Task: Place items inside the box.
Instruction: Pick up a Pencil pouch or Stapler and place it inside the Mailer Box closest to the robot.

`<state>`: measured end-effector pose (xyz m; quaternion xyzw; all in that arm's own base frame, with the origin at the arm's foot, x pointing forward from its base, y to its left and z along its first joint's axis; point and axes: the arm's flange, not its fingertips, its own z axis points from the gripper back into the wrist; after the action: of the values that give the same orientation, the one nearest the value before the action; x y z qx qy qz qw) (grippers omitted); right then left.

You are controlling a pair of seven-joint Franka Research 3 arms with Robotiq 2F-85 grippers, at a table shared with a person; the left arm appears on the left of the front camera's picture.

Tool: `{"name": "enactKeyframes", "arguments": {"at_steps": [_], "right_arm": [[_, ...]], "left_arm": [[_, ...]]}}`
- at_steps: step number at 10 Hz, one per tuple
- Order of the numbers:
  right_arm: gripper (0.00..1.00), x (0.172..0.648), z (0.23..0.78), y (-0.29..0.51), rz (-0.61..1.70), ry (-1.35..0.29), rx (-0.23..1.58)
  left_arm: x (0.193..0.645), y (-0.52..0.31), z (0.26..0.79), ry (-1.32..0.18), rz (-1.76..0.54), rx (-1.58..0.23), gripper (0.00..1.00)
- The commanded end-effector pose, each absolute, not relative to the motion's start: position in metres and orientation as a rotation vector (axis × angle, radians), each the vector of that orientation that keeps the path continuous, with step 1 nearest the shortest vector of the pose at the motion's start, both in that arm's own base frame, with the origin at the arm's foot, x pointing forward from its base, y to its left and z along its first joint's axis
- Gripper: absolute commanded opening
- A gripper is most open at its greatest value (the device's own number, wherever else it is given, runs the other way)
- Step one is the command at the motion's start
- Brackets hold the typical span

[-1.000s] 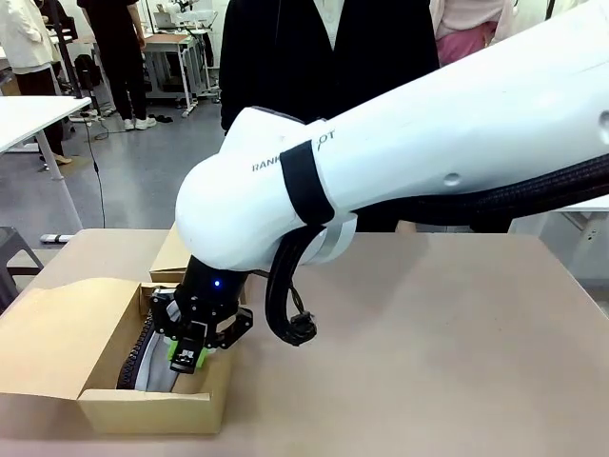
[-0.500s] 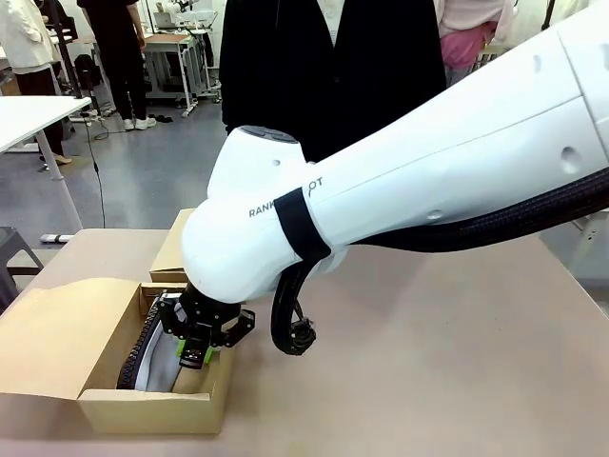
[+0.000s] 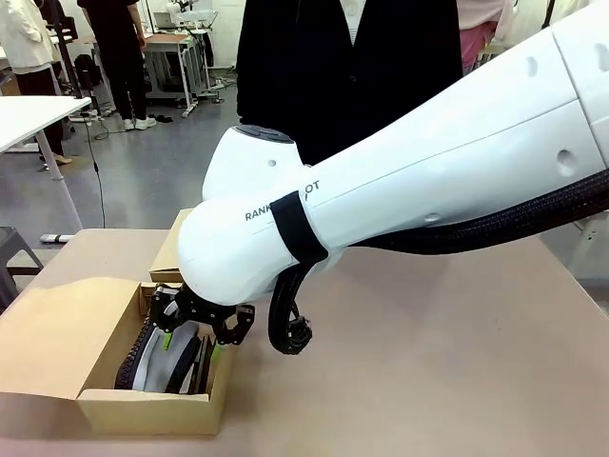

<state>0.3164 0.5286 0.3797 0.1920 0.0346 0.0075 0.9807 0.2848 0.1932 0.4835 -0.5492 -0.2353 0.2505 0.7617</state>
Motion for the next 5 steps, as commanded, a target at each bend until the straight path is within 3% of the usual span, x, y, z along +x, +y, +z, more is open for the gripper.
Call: {"name": "enactKeyframes", "arguments": {"at_steps": [1,5], "right_arm": [[1.00,0.314,0.384,0.527,0.003,0.021,0.393],[1.00,0.325,0.404,0.492,0.096,0.098,0.473]], "left_arm": [[0.281,0.190,0.482,-0.523,0.531,-1.203,1.00],[0.281,0.190,0.482,-0.523,0.531,-1.203,1.00]]}}
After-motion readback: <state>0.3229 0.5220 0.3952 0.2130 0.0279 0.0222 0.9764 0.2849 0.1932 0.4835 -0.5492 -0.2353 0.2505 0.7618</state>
